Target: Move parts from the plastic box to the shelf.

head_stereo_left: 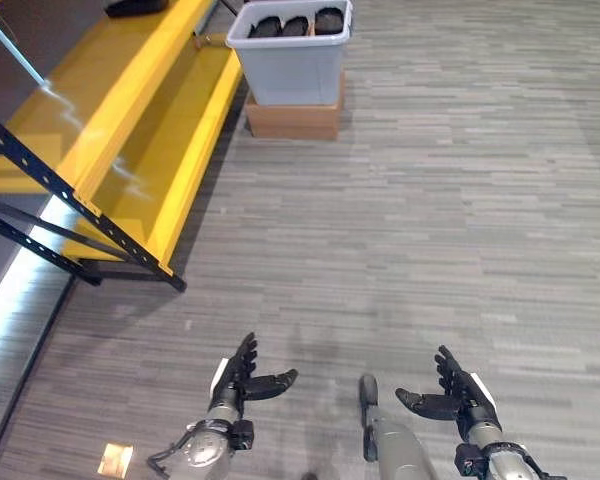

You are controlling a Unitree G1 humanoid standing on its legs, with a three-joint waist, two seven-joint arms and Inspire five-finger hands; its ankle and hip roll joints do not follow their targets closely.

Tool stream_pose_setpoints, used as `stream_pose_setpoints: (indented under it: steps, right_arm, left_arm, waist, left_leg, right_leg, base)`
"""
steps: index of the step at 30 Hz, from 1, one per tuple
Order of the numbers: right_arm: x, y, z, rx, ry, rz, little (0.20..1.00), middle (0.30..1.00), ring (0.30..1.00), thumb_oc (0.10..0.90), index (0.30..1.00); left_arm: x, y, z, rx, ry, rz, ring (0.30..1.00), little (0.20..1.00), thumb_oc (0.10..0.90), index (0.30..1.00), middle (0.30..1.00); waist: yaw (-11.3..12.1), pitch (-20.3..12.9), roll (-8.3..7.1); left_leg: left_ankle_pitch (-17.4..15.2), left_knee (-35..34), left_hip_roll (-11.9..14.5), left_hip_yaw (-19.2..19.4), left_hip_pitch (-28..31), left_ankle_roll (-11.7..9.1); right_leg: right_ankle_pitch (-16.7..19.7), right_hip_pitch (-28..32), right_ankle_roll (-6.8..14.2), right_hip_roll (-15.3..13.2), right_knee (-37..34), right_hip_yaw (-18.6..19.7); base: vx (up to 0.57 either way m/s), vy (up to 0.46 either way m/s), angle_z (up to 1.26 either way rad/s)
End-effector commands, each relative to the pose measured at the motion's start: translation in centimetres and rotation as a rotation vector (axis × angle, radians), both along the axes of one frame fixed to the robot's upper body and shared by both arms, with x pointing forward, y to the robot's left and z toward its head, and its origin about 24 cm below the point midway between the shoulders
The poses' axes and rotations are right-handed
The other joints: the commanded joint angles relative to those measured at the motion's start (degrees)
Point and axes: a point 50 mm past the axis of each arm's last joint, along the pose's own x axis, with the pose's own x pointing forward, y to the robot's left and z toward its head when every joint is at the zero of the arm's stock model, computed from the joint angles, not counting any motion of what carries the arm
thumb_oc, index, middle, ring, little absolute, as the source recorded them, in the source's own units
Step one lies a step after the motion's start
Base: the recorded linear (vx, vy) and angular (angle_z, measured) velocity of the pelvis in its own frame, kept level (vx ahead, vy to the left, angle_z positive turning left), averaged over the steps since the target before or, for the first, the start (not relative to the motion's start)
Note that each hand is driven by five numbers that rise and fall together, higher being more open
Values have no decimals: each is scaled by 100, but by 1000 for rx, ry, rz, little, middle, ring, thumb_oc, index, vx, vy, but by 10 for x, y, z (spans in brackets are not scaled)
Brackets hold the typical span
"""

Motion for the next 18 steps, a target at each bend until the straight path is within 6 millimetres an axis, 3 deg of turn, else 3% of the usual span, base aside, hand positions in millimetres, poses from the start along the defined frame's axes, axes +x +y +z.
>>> stream_pose_setpoints:
  steps: [1,3,5,6,8,11,13,14,16,18]
  right_arm:
    - [17,-10,37,-4,-229,-9,1000,1000,1000,900,1000]
    - [18,-12,40,3,-241,-14,1000,1000,1000,900,1000]
    - [18,-16,46,5,-271,-32,1000,1000,1000,900,1000]
    - [18,-19,48,-3,-278,-44,1000,1000,1000,900,1000]
    - [17,-25,51,-31,-288,-61,1000,1000,1000,900,1000]
    - [15,-29,53,-53,-290,-75,1000,1000,1000,900,1000]
    - [15,-29,53,-63,-289,-68,1000,1000,1000,900,1000]
    - [14,-29,53,-72,-287,-64,1000,1000,1000,900,1000]
    - [13,-27,50,-77,-277,-53,1000,1000,1000,900,1000]
    - [15,-24,49,-90,-274,-36,1000,1000,1000,900,1000]
  left_arm:
    - [26,15,38,23,-224,-4,1000,1000,900,1000,1000]
    - [26,17,40,21,-232,7,1000,1000,900,1000,1000]
    - [28,18,45,10,-248,15,1000,1000,900,1000,1000]
    - [29,18,46,5,-251,14,1000,1000,900,1000,1000]
    - [29,17,46,-1,-250,13,1000,1000,900,1000,1000]
    - [23,18,38,9,-213,7,1000,1000,900,1000,1000]
    - [14,21,30,25,-173,11,1000,1000,900,1000,1000]
    - [11,20,28,21,-158,15,1000,1000,900,1000,1000]
    - [9,19,25,19,-141,10,1000,1000,900,1000,1000]
    - [12,20,28,44,-157,0,1000,1000,900,1000,1000]
  waist:
    - [-200,-498,-216]
    - [-164,-520,-196]
    - [-98,-382,-380]
    - [-20,-265,-486]
    - [128,-84,-641]
    - [314,-1,-827]
    - [409,-34,-907]
    - [436,-37,-923]
    - [465,-59,-826]
    - [458,-126,-797]
  left_leg:
    - [523,490,-189,158,338,-212]
    - [1202,1468,39,150,53,-422]
    - [1853,3201,135,46,-804,-515]
    - [1967,3871,156,18,-1138,-525]
    - [1761,4364,261,214,-1596,-415]
    - [1301,3865,354,385,-2407,-207]
    - [1262,2901,356,278,-2772,-148]
    - [1393,1862,460,281,-2659,-157]
    - [2108,100,639,322,-2392,-354]
    - [2024,-211,694,188,-2839,-456]
  right_leg:
    - [299,155,508,51,-545,145]
    - [-4,438,271,296,-536,109]
    - [-206,804,29,308,-634,192]
    - [-297,951,-67,293,-648,221]
    - [-487,1203,-160,245,-619,236]
    - [-593,1609,-103,141,-754,353]
    - [-637,1772,-25,93,-864,462]
    - [-710,1902,42,58,-888,488]
    - [-803,2099,119,96,-943,508]
    - [-842,2206,176,89,-1023,492]
  base:
    - [557,-296,4]
    - [403,-302,5]
    - [272,-304,7]
    - [232,-283,-17]
    - [261,-208,-28]
    - [278,-59,3]
    - [304,77,-8]
    - [394,146,-31]
    - [380,162,-28]
    - [346,141,-19]
